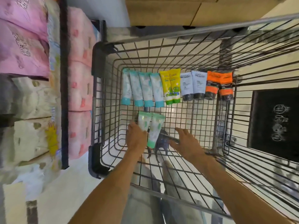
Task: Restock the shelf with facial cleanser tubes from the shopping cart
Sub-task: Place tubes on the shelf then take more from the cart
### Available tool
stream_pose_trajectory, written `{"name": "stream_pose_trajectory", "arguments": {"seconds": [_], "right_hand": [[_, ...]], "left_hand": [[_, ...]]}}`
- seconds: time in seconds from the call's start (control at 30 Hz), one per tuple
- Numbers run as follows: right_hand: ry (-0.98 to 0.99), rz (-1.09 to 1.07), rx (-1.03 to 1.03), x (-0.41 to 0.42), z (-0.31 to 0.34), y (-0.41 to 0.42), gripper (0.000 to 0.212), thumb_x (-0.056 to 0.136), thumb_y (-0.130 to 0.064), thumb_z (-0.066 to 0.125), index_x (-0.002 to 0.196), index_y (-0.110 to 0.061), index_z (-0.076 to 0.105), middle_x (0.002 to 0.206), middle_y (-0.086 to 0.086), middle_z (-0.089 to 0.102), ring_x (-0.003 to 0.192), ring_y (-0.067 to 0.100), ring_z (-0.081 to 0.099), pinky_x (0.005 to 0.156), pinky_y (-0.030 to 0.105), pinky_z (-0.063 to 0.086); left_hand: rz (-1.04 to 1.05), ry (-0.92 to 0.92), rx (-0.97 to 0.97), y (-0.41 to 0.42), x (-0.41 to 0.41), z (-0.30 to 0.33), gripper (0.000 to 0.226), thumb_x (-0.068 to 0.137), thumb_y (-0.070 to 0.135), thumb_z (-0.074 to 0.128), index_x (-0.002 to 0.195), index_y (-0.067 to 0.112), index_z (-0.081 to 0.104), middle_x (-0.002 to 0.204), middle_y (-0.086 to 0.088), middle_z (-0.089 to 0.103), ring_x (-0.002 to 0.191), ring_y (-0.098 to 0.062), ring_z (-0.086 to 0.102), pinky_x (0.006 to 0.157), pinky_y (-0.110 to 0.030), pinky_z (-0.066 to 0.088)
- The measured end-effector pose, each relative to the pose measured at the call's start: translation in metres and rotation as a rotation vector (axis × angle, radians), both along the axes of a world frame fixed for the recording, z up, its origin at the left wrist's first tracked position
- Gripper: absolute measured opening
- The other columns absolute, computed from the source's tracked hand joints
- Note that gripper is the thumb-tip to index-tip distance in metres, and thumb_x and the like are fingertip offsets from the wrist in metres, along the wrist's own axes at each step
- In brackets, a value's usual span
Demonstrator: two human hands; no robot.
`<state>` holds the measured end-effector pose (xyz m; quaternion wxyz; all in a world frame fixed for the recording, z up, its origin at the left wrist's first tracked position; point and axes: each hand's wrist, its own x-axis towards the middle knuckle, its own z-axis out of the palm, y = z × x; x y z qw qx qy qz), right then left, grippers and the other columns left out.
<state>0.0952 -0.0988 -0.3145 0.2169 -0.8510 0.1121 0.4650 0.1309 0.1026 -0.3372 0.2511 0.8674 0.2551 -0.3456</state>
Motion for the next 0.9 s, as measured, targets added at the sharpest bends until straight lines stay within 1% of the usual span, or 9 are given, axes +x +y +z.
{"name": "stream_pose_trajectory", "arguments": {"seconds": [0.1,0.2,0.3,0.4,0.5,0.6,0.73,0.83,0.9], "right_hand": [[0.005,-0.039,0.022,-0.003,-0.002,0.004,0.068,0.098,-0.053,0.058,0.153,-0.019,0.036,0.147,0.011,0.048,0.128,0.034,0.053,0.102,0.045,0.046],[0.009,-0.070,0.032,-0.004,-0.001,0.008,0.064,0.098,-0.049,0.060,0.150,-0.016,0.042,0.143,0.012,0.050,0.126,0.033,0.054,0.102,0.045,0.047],[0.020,-0.107,0.038,-0.002,0.002,0.017,0.057,0.099,-0.046,0.060,0.146,-0.017,0.046,0.139,0.011,0.053,0.124,0.032,0.055,0.101,0.044,0.049],[0.036,-0.182,0.048,0.004,0.000,0.031,0.051,0.099,-0.041,0.061,0.144,-0.018,0.050,0.135,0.009,0.056,0.122,0.030,0.057,0.098,0.039,0.047],[0.054,-0.309,0.069,0.014,-0.006,0.049,0.043,0.099,-0.042,0.062,0.132,-0.013,0.057,0.120,0.008,0.065,0.102,0.024,0.064,0.080,0.033,0.052],[0.062,-0.555,0.058,0.022,-0.012,0.066,0.042,0.098,-0.039,0.065,0.125,-0.010,0.054,0.102,0.002,0.061,0.085,0.018,0.059,0.055,0.023,0.038],[0.054,-0.753,0.028,0.022,-0.028,0.083,0.037,0.097,-0.036,0.068,0.110,-0.012,0.042,0.101,0.001,0.056,0.087,0.019,0.057,0.054,0.023,0.037],[0.048,-0.851,0.030,0.021,-0.037,0.095,0.039,0.096,-0.035,0.070,0.113,-0.007,0.049,0.101,0.001,0.062,0.082,0.017,0.060,0.051,0.020,0.038],[0.038,-0.910,0.034,0.020,-0.041,0.098,0.029,0.095,-0.031,0.071,0.103,-0.010,0.053,0.094,0.001,0.063,0.073,0.015,0.060,0.050,0.021,0.041]], "left_hand": [[-0.004,0.010,-0.030,0.005,0.002,-0.002,0.050,0.092,0.015,0.073,0.135,0.008,0.048,0.130,-0.012,0.052,0.117,-0.030,0.058,0.083,-0.032,0.044],[-0.002,-0.001,-0.037,0.019,0.004,0.003,0.045,0.090,0.016,0.075,0.127,0.014,0.050,0.127,-0.008,0.054,0.106,-0.026,0.061,0.076,-0.032,0.047],[-0.007,0.005,-0.079,0.036,0.007,0.013,0.044,0.090,0.020,0.076,0.125,0.020,0.048,0.130,-0.005,0.062,0.104,-0.025,0.065,0.073,-0.034,0.056],[0.037,0.004,-0.166,0.047,0.009,0.026,0.043,0.092,0.022,0.075,0.127,0.021,0.050,0.129,-0.004,0.065,0.088,-0.016,0.063,0.062,-0.028,0.053],[0.052,0.009,-0.246,0.054,0.009,0.034,0.041,0.094,0.025,0.073,0.129,0.019,0.053,0.127,-0.003,0.065,0.088,-0.015,0.062,0.066,-0.031,0.055],[0.062,0.023,-0.279,0.057,0.006,0.036,0.042,0.095,0.021,0.071,0.132,0.014,0.054,0.130,-0.008,0.065,0.092,-0.017,0.062,0.060,-0.020,0.048],[0.076,0.011,-0.283,0.057,0.005,0.034,0.040,0.096,0.019,0.070,0.132,0.012,0.056,0.130,-0.007,0.064,0.090,-0.016,0.060,0.056,-0.015,0.043],[0.080,0.002,-0.260,0.057,0.006,0.030,0.040,0.096,0.020,0.070,0.132,0.011,0.056,0.130,-0.008,0.065,0.092,-0.017,0.060,0.060,-0.020,0.045],[0.072,0.005,-0.242,0.057,0.006,0.028,0.041,0.095,0.021,0.070,0.132,0.011,0.057,0.131,-0.007,0.065,0.093,-0.017,0.060,0.064,-0.023,0.047]]}}
